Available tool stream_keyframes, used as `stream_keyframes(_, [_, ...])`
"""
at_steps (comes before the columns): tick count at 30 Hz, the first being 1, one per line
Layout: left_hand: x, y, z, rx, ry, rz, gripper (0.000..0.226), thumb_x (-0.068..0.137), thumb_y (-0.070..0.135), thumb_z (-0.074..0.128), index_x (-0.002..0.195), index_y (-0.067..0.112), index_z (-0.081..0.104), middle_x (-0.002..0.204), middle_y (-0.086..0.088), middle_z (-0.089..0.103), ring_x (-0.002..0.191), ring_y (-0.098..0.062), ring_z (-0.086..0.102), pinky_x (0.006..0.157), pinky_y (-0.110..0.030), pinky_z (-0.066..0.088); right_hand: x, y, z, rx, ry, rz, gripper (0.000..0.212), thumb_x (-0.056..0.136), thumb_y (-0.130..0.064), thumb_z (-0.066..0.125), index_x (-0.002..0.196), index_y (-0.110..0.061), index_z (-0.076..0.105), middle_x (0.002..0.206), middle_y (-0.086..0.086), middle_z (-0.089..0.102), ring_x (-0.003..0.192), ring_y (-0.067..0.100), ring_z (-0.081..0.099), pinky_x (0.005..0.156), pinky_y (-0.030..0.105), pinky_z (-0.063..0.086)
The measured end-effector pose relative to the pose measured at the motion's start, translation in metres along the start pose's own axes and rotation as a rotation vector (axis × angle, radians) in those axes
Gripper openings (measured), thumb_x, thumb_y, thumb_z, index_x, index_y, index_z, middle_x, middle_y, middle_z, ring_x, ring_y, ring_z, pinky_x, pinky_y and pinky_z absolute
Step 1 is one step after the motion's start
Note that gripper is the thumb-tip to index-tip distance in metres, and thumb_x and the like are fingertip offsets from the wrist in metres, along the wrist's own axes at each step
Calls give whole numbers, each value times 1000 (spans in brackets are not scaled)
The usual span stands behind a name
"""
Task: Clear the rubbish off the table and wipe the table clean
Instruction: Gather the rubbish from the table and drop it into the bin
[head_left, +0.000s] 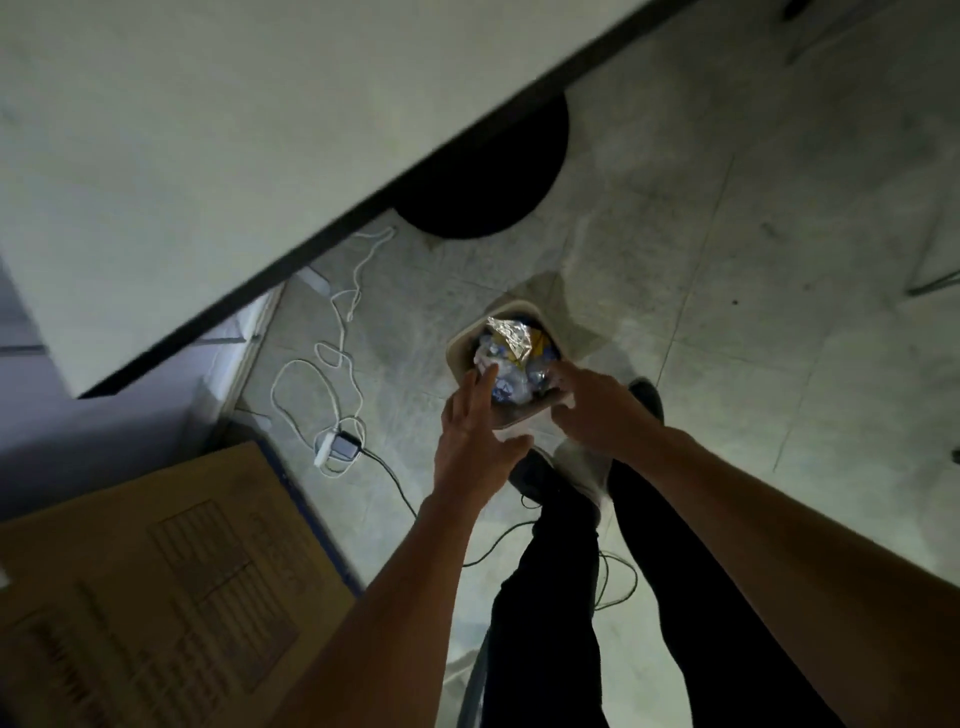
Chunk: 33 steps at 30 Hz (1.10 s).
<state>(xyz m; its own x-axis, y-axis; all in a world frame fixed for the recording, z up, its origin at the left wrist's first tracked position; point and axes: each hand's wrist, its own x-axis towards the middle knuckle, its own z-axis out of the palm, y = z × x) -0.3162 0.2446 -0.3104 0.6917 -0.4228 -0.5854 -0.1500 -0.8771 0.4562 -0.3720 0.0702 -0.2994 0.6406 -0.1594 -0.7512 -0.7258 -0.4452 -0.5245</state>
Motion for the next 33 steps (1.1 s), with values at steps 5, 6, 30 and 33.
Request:
stream_keyframes(5, [-72,37,-63,10,-17,11,98,81,34,79,157,39,17,165,2,19,149,-26,20,107,-51,43,-94,-27,-38,3,40,-4,60,90,-21,61,147,-28,42,134,11,57,119,28,56,99,35,45])
stream_keyframes(6, [-85,40,-74,2,-4,10,97,81,35,79,157,37,19,165,2,19,149,-27,20,109,-50,42,-111,-36,-45,10,46,-7,60,90,-21,62,147,-26,42,134,11,56,118,28,56,98,35,45])
stream_keyframes(30, [-209,143,-254,-169,315,158,71,94,47,63,155,37,28,164,5,22,148,-23,23,115,-34,28,-255,-196,-176,26,324,-388,57,93,-30,61,146,-36,40,145,-1,39,122,19,52,99,31,44])
stream_keyframes(33, [-204,165,-266,-156,344,182,71,94,47,63,154,38,28,164,7,21,148,-22,24,115,-35,29,-252,-200,-196,14,339,-431,56,94,-36,60,145,-38,39,146,-1,38,127,19,50,96,28,43])
